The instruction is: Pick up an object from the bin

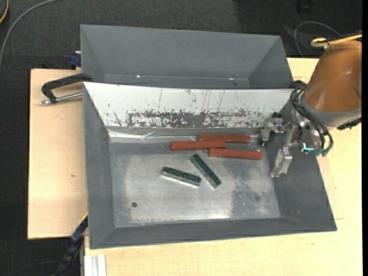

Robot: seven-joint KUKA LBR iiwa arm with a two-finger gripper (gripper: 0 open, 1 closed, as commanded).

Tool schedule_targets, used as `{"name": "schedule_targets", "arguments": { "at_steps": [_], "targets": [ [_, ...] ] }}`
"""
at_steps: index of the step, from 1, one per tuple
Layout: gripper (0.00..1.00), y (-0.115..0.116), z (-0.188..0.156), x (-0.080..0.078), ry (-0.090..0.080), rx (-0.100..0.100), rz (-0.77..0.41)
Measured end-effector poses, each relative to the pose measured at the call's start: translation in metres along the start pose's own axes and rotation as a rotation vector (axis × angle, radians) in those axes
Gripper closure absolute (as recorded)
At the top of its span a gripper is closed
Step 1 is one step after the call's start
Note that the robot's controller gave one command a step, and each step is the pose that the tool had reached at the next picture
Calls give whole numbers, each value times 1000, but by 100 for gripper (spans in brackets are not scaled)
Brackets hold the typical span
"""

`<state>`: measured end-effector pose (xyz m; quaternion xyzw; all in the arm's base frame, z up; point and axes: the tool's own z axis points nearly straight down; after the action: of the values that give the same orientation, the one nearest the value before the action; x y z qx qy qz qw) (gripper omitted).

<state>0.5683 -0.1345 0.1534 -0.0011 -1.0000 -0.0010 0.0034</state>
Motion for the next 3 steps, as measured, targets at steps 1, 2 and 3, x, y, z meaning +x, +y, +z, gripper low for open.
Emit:
{"name": "schedule_targets", "arguments": {
  "at_steps": [1, 2, 3],
  "targets": [
    [0, 2, 86, -31, -4, -1, 81],
    [100, 1, 78, -35, -20, 3, 79],
    [0, 1, 82, -33, -12, 2, 80]
  ]
}}
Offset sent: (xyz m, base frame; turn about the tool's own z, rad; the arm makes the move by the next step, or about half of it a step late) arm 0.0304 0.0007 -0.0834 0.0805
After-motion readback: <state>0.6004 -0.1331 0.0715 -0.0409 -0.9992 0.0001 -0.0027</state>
